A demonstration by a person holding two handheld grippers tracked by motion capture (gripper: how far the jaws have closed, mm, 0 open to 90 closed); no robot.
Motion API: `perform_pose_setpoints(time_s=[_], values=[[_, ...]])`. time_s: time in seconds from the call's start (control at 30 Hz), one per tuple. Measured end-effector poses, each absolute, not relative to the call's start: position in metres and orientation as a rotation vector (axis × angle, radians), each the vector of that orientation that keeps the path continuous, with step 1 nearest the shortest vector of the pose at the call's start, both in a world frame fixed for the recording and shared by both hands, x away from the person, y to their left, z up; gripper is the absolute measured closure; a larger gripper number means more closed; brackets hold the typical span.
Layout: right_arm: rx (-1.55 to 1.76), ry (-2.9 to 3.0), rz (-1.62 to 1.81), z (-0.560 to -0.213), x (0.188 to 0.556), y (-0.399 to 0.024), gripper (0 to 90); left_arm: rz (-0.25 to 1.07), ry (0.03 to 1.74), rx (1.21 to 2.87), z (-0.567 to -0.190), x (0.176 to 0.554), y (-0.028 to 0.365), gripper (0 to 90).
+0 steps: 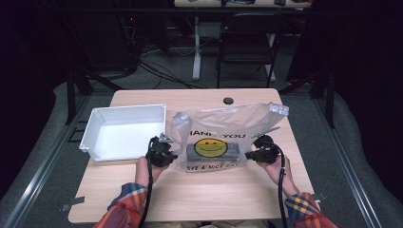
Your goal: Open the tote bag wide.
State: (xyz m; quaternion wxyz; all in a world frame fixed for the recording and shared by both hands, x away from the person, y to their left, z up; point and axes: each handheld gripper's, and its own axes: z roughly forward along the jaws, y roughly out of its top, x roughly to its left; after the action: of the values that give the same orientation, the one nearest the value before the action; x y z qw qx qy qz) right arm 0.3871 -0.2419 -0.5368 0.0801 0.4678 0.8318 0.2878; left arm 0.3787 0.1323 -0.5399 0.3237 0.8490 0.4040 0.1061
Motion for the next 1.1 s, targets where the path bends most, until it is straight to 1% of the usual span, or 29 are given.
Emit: perform_pose_setpoints(time_s=[0.17, 0.27, 0.33, 0.43, 0.5, 0.53, 0.6, 0.63, 0.67, 0.7, 0.77, 0.8, 0.83, 0.87, 0.93, 0.97, 1.03, 1.1], values=[[1.396, 2.500, 0.843, -0.536, 0.385, -0.243, 89.0, 0.255, 1.063, 2.234, -0.540, 0.377, 0.134, 89.0], [1.373, 2.504, 0.909, -0.526, 0.380, -0.248, 67.0, 0.254, 1.062, 2.230, -0.539, 0.377, 0.136, 88.9], [1.341, 2.466, 0.943, -0.515, 0.376, -0.251, 58.3, 0.255, 1.059, 2.235, -0.539, 0.378, 0.137, 88.8], [1.263, 2.396, 0.999, -0.496, 0.371, -0.255, 52.2, 0.264, 1.058, 2.238, -0.540, 0.378, 0.136, 88.5], [1.234, 2.355, 1.027, -0.487, 0.369, -0.257, 51.3, 0.256, 1.054, 2.242, -0.540, 0.378, 0.135, 88.2], [1.229, 2.327, 1.052, -0.484, 0.368, -0.256, 51.8, 0.251, 1.057, 2.240, -0.540, 0.378, 0.135, 87.9], [1.224, 2.279, 1.098, -0.483, 0.367, -0.253, 59.7, 0.246, 1.057, 2.242, -0.540, 0.378, 0.135, 87.0], [1.220, 2.264, 1.095, -0.483, 0.367, -0.252, 69.3, 0.258, 1.052, 2.248, -0.540, 0.379, 0.136, 85.9], [1.226, 2.258, 1.099, -0.484, 0.368, -0.251, 74.2, 0.260, 1.051, 2.247, -0.539, 0.378, 0.136, 84.6], [1.228, 2.254, 1.109, -0.485, 0.369, -0.250, 80.4, 0.253, 1.046, 2.248, -0.538, 0.378, 0.137, 81.7], [1.243, 2.257, 1.124, -0.486, 0.370, -0.251, 86.8, 0.252, 1.041, 2.234, -0.533, 0.376, 0.139, 73.8], [1.251, 2.252, 1.129, -0.487, 0.370, -0.252, 88.7, 0.269, 1.040, 2.224, -0.529, 0.373, 0.140, 68.1], [1.260, 2.251, 1.139, -0.487, 0.371, -0.253, 89.4, 0.282, 1.042, 2.210, -0.525, 0.370, 0.140, 60.4], [1.260, 2.249, 1.146, -0.488, 0.371, -0.254, 89.8, 0.303, 1.034, 2.195, -0.520, 0.367, 0.141, 57.2], [1.273, 2.252, 1.139, -0.488, 0.371, -0.255, 90.0, 0.352, 0.995, 2.196, -0.507, 0.360, 0.142, 46.0], [1.271, 2.251, 1.139, -0.488, 0.371, -0.255, 90.0, 0.372, 0.984, 2.179, -0.501, 0.355, 0.141, 43.1], [1.278, 2.255, 1.135, -0.488, 0.371, -0.254, 90.0, 0.452, 0.960, 2.139, -0.487, 0.346, 0.139, 37.9], [1.278, 2.261, 1.130, -0.490, 0.372, -0.254, 90.0, 0.515, 0.954, 2.089, -0.477, 0.341, 0.137, 36.3]])
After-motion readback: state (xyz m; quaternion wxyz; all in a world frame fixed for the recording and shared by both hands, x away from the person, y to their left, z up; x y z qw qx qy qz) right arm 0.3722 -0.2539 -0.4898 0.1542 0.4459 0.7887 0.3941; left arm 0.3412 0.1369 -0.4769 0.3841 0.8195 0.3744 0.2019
